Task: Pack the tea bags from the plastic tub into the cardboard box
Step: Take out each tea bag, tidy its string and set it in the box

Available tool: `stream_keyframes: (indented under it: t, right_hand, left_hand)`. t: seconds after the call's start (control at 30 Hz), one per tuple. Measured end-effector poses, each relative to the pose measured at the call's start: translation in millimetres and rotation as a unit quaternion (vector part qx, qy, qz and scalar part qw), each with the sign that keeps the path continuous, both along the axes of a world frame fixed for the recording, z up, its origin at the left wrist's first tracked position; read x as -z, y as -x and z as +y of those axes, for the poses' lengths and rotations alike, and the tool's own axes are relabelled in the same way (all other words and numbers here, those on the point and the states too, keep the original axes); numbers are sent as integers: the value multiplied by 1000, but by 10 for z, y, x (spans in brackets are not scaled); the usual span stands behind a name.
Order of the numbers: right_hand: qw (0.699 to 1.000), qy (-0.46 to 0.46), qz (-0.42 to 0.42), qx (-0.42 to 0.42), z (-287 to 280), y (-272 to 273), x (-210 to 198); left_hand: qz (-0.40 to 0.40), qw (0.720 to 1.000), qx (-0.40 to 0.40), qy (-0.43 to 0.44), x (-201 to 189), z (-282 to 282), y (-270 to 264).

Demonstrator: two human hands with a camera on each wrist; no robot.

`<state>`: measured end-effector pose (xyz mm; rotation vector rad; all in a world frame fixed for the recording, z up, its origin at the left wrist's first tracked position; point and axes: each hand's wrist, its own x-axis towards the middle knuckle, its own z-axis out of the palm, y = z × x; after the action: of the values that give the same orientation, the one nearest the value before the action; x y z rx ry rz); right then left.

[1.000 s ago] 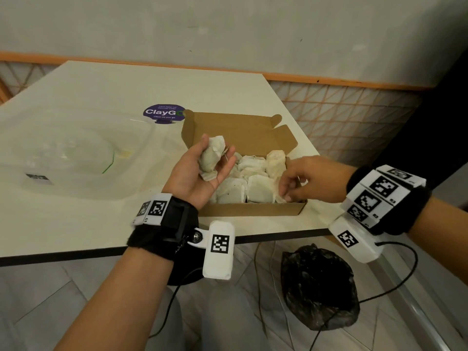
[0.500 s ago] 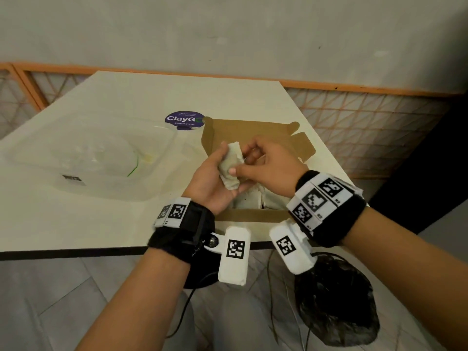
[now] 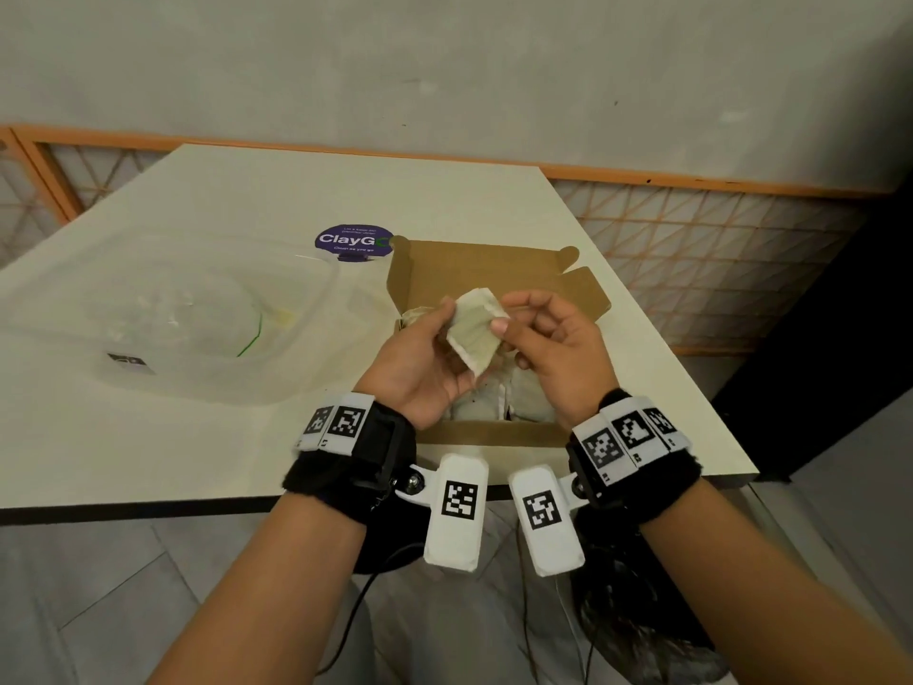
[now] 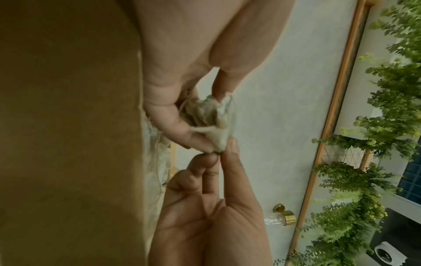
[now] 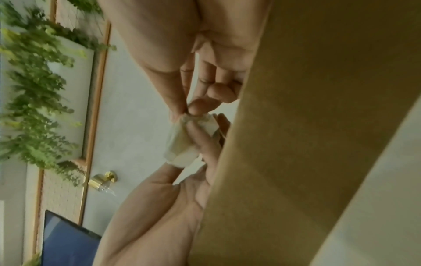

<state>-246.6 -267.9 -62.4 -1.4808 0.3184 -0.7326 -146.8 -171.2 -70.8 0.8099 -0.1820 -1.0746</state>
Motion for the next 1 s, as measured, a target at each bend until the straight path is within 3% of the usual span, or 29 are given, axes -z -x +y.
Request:
stream_keyframes:
  t: [0.27,0.47,0.6,0.83,0.9,0.93,1.0]
  right_hand:
    - [999,19,-6,30,-12,11,27]
    - [978,196,65,-11,62,49,92]
    - [985,162,33,-42,35,47,82]
    - [997,20,-32,-70,-16,109,-29]
    - [986,160,9,-54,-46,181,-104]
    - [958,279,53,-41,-47,208,-147]
    - [866,483,130,-13,-61,213,-224]
  left_hand:
    - [-65,998,5,-11,-25,-11,50]
    - [-58,998,-23,-15,-44,-10,76]
    - [-39,999,-22,-16,-67,8,71]
    - [24,998,-43,-26,-125,33,80]
    - [41,998,-41,-14,-139,40,81]
    - [43,998,-40,-12,-142,42,79]
    - [38,999,-37,-12,-151,45,92]
